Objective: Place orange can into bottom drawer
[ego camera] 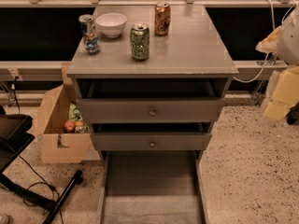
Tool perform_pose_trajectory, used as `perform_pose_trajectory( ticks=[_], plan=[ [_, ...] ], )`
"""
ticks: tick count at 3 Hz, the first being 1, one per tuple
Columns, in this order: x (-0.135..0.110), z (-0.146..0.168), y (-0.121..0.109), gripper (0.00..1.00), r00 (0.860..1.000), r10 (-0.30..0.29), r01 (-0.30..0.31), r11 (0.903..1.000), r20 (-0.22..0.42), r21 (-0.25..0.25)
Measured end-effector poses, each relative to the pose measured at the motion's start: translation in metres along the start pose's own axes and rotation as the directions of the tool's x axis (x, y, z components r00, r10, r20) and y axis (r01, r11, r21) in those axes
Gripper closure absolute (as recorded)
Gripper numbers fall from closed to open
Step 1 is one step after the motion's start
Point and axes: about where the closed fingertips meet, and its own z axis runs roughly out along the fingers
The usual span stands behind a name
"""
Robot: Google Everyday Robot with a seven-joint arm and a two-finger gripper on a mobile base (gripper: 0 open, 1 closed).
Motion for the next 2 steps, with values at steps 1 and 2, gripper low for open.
perform_pose_trajectory(
  ticks=[1,2],
  plan=[
    [0.000,0.000,-0.003,0.00,1.000,0.003,-0.003,1.0000,0.006,0.007],
    [-0.003,0.002,-0.016,0.00,0.999,0.018,-0.019,0.9990,0.038,0.041]
  ],
)
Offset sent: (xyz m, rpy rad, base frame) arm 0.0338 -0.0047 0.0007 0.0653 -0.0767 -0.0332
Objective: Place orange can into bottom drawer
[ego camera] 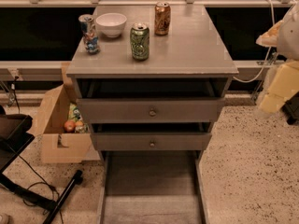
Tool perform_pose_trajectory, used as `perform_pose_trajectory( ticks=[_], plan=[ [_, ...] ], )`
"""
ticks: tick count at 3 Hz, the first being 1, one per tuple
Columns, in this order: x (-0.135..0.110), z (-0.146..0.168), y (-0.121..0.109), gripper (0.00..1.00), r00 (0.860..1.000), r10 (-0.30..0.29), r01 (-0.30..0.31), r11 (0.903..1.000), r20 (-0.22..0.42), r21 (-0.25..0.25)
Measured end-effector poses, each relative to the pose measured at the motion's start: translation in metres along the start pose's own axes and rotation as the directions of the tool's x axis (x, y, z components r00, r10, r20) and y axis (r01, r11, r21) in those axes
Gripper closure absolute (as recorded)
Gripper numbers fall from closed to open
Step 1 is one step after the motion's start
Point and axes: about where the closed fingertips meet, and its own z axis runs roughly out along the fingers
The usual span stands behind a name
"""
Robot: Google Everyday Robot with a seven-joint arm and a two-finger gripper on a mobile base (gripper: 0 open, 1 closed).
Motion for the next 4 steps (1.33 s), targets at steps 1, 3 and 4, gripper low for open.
perform_pose_trajectory(
  ticks=[1,3,4],
  plan=[
    [-0.002,0.008,-0.057,0.00,0.991,-0.002,-0.010,0.9959,0.135,0.090],
    [-0.041,0.036,-0.219,0.00,0.864,-0.075,-0.096,0.9460,0.498,0.310],
    [-0.067,0.043,-0.285,0.00,0.778,-0.078,-0.192,0.9152,0.624,0.354]
  ],
)
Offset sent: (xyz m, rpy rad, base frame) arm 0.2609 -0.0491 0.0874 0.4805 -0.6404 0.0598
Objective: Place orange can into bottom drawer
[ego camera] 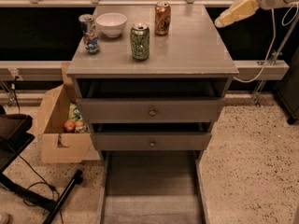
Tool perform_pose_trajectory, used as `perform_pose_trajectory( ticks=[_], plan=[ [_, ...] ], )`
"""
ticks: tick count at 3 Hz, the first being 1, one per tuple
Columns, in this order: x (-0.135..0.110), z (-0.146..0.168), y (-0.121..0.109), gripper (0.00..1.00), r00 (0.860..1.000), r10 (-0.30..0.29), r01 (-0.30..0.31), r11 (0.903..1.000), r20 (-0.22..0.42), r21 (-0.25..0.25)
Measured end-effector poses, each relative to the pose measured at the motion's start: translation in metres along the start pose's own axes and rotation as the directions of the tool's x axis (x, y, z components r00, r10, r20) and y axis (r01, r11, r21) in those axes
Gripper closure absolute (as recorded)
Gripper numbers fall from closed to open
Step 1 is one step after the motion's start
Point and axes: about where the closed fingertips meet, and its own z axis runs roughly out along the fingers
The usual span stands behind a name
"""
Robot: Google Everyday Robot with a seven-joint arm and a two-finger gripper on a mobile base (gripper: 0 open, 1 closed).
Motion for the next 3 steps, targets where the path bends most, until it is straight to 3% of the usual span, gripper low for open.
perform_pose_trajectory(
  ticks=[1,2,3],
  plan=[
    [0.000,0.001,0.001,0.00,1.000,0.001,-0.001,1.0000,0.000,-0.002],
    [0.004,0.037,-0.007,0.00,0.995,0.074,-0.075,0.9969,0.060,0.022],
    [0.012,0.129,-0.029,0.00,0.949,0.247,-0.265,0.9617,0.196,0.070]
  ],
)
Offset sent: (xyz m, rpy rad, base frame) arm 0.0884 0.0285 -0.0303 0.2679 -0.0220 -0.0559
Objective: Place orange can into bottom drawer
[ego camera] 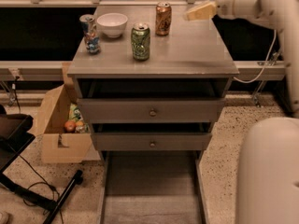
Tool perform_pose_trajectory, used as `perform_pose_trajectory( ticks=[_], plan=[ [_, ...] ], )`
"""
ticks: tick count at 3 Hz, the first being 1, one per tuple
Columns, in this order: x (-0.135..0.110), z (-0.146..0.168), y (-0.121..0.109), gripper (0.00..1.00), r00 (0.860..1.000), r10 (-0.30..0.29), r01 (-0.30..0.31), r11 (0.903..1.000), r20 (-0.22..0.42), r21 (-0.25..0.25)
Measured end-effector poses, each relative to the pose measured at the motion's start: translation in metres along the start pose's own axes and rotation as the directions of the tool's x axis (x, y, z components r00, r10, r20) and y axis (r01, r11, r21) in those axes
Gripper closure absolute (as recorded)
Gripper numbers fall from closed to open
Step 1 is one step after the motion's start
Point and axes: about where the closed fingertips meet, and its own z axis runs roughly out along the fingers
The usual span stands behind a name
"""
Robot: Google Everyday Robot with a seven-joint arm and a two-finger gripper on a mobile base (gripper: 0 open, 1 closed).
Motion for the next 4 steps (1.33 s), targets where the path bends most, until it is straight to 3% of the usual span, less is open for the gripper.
perform_pose_trajectory(
  ticks=[1,2,3,4],
  plan=[
    [0.018,0.058,-0.011,0.00,0.991,0.112,-0.116,0.9921,0.079,0.047],
    [0.030,0.102,-0.004,0.00,0.984,0.156,-0.161,0.9852,0.090,0.059],
    [0.037,0.151,0.030,0.00,0.985,0.169,-0.169,0.9853,0.041,0.020],
    [0.040,0.176,0.049,0.00,0.983,0.182,-0.182,0.9833,0.008,0.007]
  ],
)
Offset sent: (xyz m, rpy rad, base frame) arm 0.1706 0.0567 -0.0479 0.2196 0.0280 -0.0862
